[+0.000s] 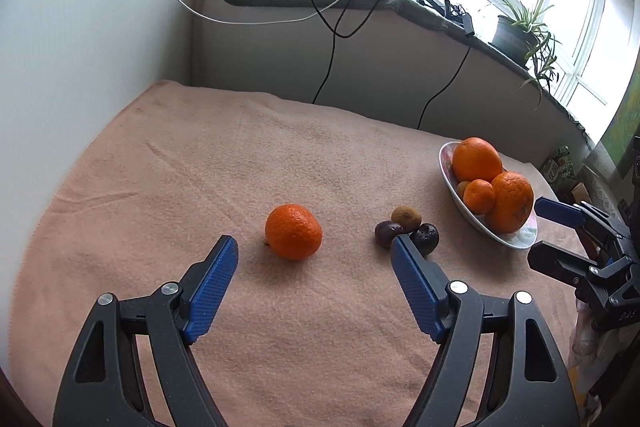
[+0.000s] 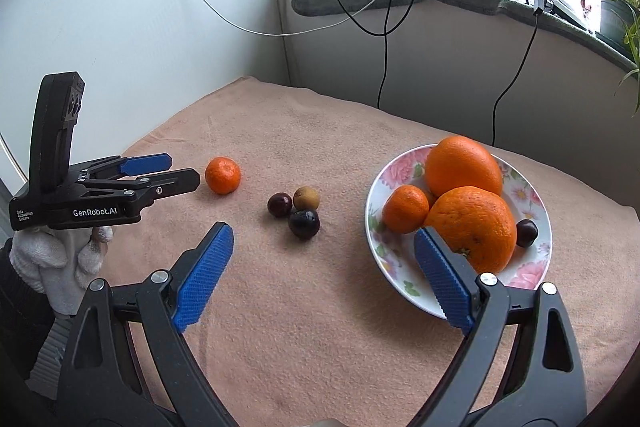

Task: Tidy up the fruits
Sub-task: 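Withdraw both open grippers from the plate toward the remaining fruits, then grasp the second mandarin with the left gripper while the right gripper grasps another dark plum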

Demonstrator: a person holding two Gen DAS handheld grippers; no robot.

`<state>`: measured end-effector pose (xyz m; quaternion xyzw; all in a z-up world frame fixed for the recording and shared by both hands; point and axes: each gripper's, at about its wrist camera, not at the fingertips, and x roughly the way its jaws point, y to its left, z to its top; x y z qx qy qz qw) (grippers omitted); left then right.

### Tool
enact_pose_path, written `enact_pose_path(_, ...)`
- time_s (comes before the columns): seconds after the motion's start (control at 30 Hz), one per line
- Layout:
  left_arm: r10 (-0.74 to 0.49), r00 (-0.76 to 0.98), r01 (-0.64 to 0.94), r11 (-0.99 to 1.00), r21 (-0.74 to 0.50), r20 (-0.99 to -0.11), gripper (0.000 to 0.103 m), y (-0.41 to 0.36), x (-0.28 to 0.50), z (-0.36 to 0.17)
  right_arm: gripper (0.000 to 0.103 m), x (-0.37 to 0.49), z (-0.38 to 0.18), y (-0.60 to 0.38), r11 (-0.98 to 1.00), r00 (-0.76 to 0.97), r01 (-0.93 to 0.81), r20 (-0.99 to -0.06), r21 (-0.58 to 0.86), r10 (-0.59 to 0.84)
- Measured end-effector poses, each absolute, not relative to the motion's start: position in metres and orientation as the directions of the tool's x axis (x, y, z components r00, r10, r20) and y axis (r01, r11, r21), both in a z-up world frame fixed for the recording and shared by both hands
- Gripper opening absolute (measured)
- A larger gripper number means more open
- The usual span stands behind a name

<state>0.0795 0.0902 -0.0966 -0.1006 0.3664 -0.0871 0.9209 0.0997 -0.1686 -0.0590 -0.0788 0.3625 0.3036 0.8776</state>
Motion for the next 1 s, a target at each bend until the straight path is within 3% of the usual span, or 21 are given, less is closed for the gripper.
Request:
enact_pose_path(0.17,-0.248,0.705,0.086,0.96,-0.267,-0.665,0.071,0.094,0.084,-0.103,0.076,0.104,-0.073,-0.15,0.785,0.507,-0.612,-0.713,0.098,0.484)
enact_pose_path(0.3,-0.267,0.695,0.089,0.953,-0.289,-0.667,0.063,0.097,0.088,-0.108,0.057,0.11,-0.085,-0.14,0.786,0.479,-0.608,-0.737,0.113,0.476)
enact_pose_path(0.47,-0.278,0.685,0.089,0.95,-0.301,-0.674,0.055,0.101,0.091,-0.113,0.047,0.118,-0.097,-0.132,0.793,0.46,-0.596,-0.756,0.124,0.465)
enact_pose_path(0.67,-0.286,0.68,0.095,0.947,-0.307,-0.675,0.047,0.104,0.095,-0.114,0.044,0.125,-0.105,-0.124,0.801,0.461,-0.589,-0.771,0.104,0.439)
enact_pose_path(1.0,-0.294,0.668,0.102,0.946,-0.307,-0.684,0.044,0.103,0.101,-0.119,0.04,0.138,-0.113,-0.114,0.813,0.467,-0.579,-0.788,0.071,0.401)
